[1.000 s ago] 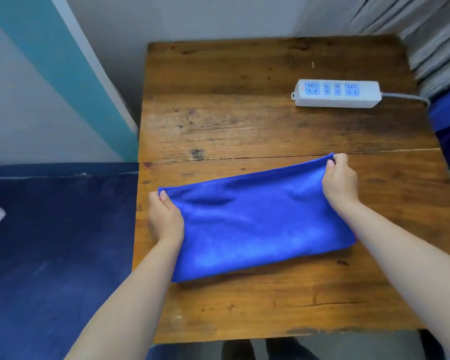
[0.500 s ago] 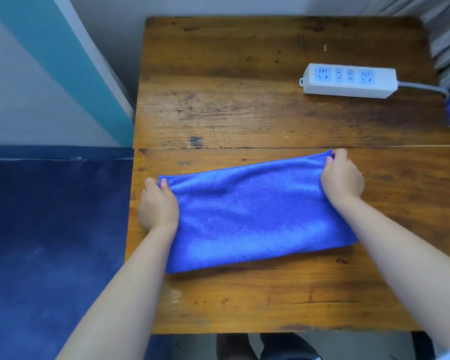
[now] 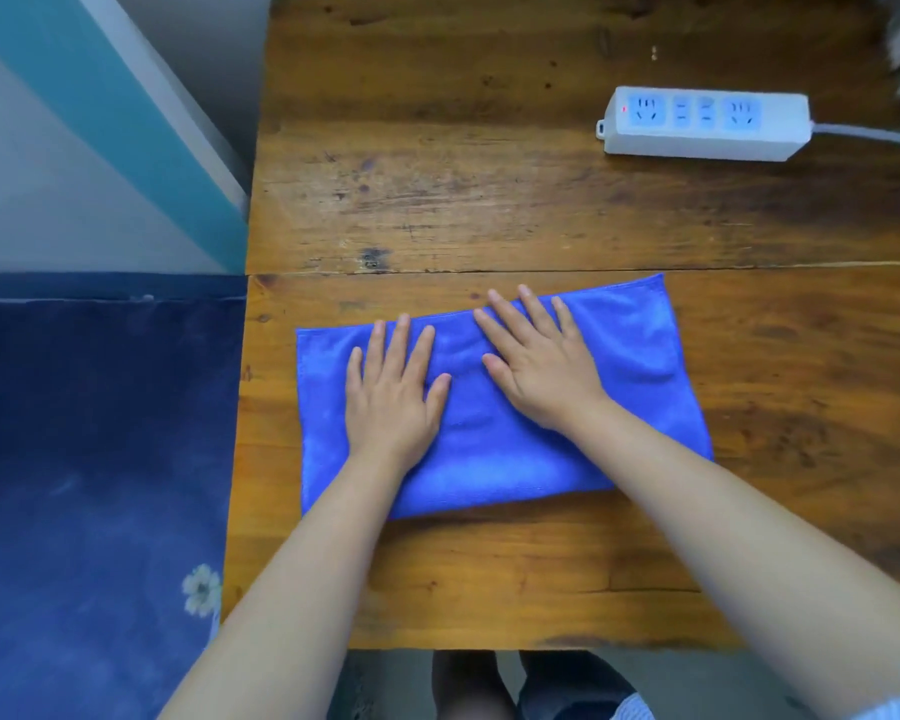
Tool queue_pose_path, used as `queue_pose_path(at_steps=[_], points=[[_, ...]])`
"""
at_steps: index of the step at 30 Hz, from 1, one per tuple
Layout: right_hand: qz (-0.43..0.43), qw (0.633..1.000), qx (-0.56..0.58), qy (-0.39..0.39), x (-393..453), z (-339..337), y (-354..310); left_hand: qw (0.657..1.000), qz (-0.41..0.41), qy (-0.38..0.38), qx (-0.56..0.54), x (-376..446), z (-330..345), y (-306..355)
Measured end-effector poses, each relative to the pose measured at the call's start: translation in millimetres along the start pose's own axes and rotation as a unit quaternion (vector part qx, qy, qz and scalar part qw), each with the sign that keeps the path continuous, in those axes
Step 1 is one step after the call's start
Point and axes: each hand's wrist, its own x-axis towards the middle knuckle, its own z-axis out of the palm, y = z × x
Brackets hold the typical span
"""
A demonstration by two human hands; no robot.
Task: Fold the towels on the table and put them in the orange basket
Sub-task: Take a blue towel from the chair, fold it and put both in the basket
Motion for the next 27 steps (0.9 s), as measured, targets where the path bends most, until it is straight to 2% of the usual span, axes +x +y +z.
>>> queue_pose_path(at_steps=[6,8,11,12,13,14,15,16,18,22,25,27], points=[[0.122,0.992,-0.015,0.009,-20,-10,66,0.996,-0.084,0.010,-0.004,-3,-3,-36],[0.173,0.985,0.014,0.011,-29,-11,87,0.992,-0.124,0.008,-0.024,-1,-4,-47],[0.257,0.965,0.047,0.011,-46,-8,87,0.981,-0.189,0.011,-0.030,-6,-8,-54],[0.266,0.962,0.055,0.026,-52,-9,77,0.983,-0.184,0.016,-0.014,-12,-7,-51],[0.262,0.962,0.063,0.047,-56,-8,61,0.986,-0.163,0.035,-0.006,-15,-6,-48],[0.201,0.976,0.056,0.058,-80,-16,40,0.984,-0.171,0.056,-0.007,-53,-13,-27],[0.157,0.984,0.049,0.067,-90,-13,20,0.987,-0.145,0.074,-0.016,-63,-13,-11],[0.132,0.987,0.056,0.068,-95,-11,3,0.991,-0.110,0.072,-0.025,-70,-7,5],[0.093,0.993,0.053,0.046,-101,-2,-28,0.994,-0.093,0.047,-0.045,-76,1,33],[0.078,0.995,0.046,-0.039,-98,15,-47,0.991,-0.130,-0.009,-0.033,-79,20,39],[0.078,0.996,-0.026,-0.024,-105,12,-35,0.990,-0.135,0.008,-0.030,-88,24,27],[0.107,0.993,-0.032,-0.025,-113,6,-16,0.988,-0.153,0.005,-0.025,-92,23,18]])
